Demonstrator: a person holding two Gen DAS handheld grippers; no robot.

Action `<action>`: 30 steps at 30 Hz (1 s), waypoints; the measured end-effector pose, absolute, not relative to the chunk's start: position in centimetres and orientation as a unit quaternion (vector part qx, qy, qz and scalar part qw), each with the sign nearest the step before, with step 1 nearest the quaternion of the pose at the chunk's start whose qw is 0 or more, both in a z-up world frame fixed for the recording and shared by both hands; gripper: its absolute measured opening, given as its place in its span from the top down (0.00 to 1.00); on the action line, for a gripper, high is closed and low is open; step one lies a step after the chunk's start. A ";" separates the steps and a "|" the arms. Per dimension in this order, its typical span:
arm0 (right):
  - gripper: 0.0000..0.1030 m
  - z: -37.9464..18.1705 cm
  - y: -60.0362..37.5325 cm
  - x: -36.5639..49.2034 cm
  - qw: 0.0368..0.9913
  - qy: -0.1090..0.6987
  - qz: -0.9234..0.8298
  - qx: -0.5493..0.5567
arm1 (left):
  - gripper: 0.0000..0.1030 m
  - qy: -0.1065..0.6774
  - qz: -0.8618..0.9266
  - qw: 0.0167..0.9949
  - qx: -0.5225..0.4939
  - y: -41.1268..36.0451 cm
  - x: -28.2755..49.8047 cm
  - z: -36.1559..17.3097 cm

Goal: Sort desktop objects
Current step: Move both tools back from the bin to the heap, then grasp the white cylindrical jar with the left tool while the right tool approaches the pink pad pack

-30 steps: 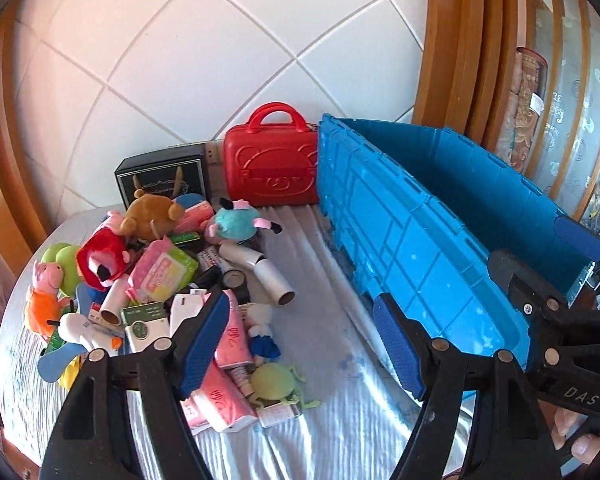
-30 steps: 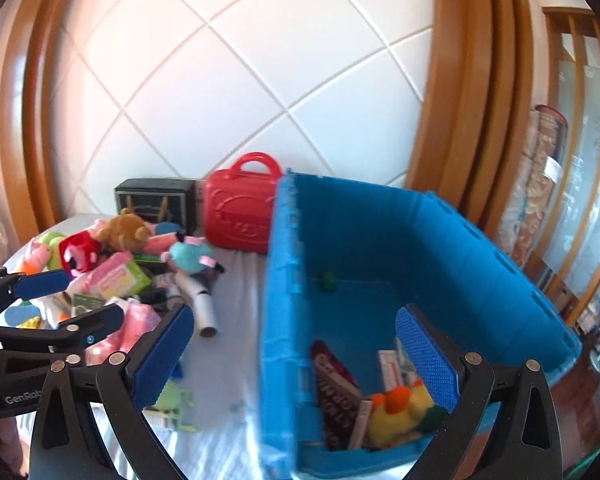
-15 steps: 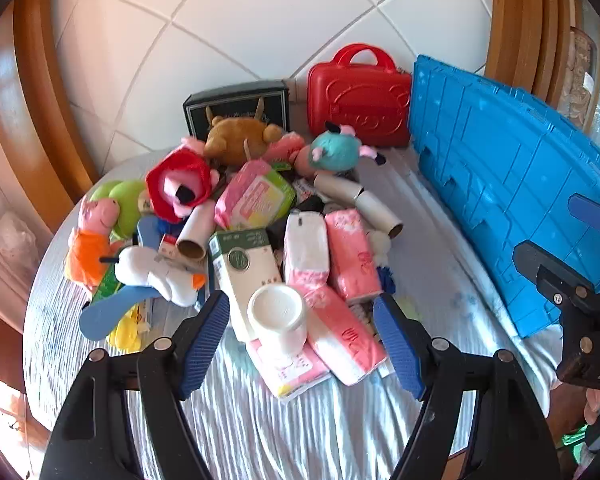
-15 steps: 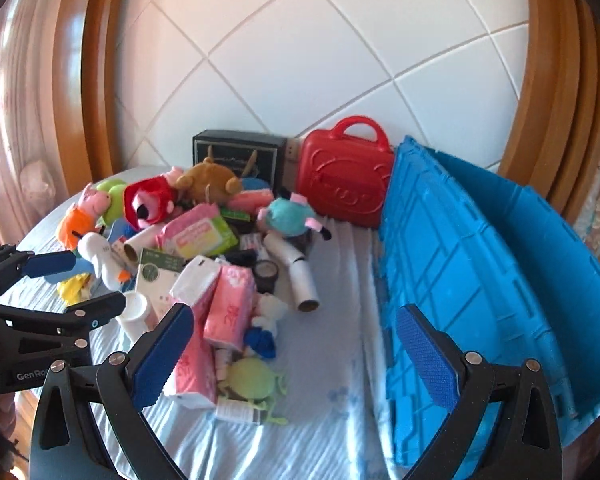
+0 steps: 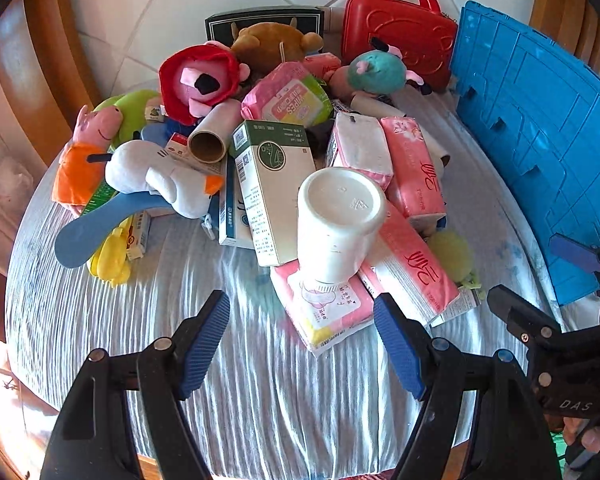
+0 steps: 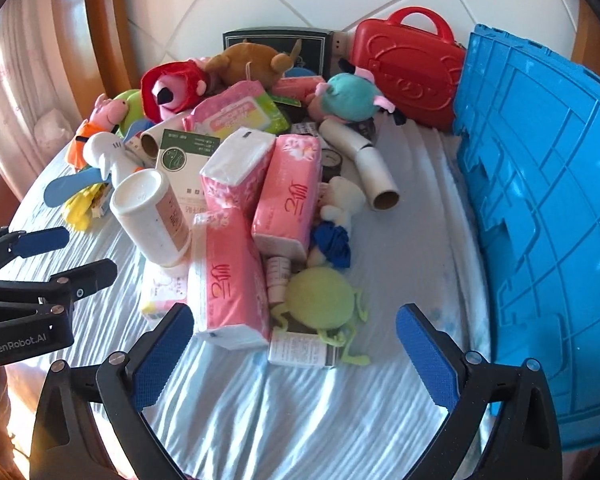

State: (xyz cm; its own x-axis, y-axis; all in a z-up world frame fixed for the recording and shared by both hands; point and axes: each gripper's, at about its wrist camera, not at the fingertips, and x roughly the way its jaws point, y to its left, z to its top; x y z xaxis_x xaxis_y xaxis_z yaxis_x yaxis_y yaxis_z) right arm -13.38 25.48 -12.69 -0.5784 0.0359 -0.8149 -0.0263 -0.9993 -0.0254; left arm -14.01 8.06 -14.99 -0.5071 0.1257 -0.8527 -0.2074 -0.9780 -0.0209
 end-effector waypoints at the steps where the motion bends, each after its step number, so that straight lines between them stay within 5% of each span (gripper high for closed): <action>1: 0.00 -12.9 25.3 -13.5 0.015 -0.005 0.888 -0.460 | 0.28 0.041 0.868 0.096 -0.485 8.0 -14.2 -15.0; 15: 0.00 -15.7 24.3 -15.9 -0.008 0.003 0.875 -0.483 | 0.29 0.049 0.871 0.111 -0.475 10.7 -18.7 -17.7; 16: 0.00 -16.0 24.2 -16.1 -0.009 0.004 0.873 -0.487 | 0.33 0.050 0.874 0.112 -0.471 10.8 -18.8 -17.8; 17: 0.00 -16.3 24.1 -16.3 -0.012 0.003 0.871 -0.491 | 0.50 0.045 0.878 0.115 -0.463 10.7 -18.9 -17.8; 30: 0.13 -17.9 20.9 -18.5 -0.028 -0.003 0.869 -0.495 | 0.49 0.061 0.889 0.021 -0.453 0.9 -16.0 -18.1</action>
State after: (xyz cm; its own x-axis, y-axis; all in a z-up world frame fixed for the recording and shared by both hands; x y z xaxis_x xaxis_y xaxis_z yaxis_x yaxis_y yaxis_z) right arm -18.48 20.89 -17.94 -0.5086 -0.0457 -0.8598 0.0516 -0.9984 0.0225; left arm -16.01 0.89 -18.11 -0.5894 -0.0182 -0.8076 -0.0928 -0.9916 0.0901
